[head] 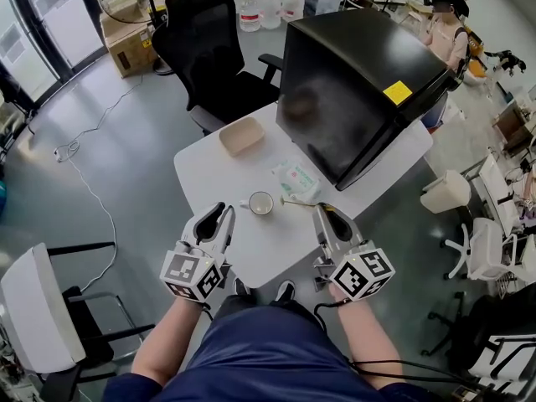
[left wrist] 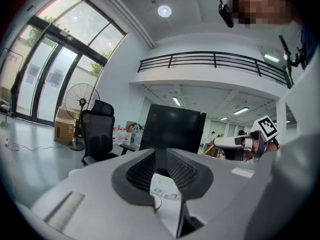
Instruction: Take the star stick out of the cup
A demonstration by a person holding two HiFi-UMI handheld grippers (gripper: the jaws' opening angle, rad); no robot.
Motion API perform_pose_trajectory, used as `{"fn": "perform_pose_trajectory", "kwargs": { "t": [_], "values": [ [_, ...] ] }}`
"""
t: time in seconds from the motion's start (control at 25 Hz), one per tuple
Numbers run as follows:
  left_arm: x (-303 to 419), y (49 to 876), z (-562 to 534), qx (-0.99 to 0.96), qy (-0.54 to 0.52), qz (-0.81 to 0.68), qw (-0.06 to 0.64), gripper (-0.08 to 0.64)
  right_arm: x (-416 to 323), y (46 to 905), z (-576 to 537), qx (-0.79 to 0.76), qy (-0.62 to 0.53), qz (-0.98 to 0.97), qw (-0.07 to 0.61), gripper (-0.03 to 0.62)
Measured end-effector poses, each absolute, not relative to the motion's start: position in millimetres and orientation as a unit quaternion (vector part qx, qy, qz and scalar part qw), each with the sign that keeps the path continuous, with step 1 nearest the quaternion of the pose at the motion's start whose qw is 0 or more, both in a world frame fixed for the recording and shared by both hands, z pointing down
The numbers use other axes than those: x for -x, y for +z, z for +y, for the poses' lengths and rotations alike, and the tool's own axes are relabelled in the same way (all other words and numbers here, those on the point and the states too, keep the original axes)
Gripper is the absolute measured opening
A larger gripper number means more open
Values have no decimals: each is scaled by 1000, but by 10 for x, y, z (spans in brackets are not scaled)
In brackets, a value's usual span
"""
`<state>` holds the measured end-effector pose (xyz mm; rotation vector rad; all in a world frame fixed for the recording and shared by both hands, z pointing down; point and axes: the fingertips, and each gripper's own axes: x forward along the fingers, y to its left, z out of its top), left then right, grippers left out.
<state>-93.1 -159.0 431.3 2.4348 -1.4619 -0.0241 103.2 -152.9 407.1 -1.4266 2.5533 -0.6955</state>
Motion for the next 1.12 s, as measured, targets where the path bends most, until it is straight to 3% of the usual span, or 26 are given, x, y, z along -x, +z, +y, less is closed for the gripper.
{"fn": "perform_pose_trajectory", "kwargs": {
  "t": [1.12],
  "values": [
    [825,4144,-1688,-858,-26,-493,144,72,-1170,3652,-1519,476,-204,848,110,14]
  ]
}}
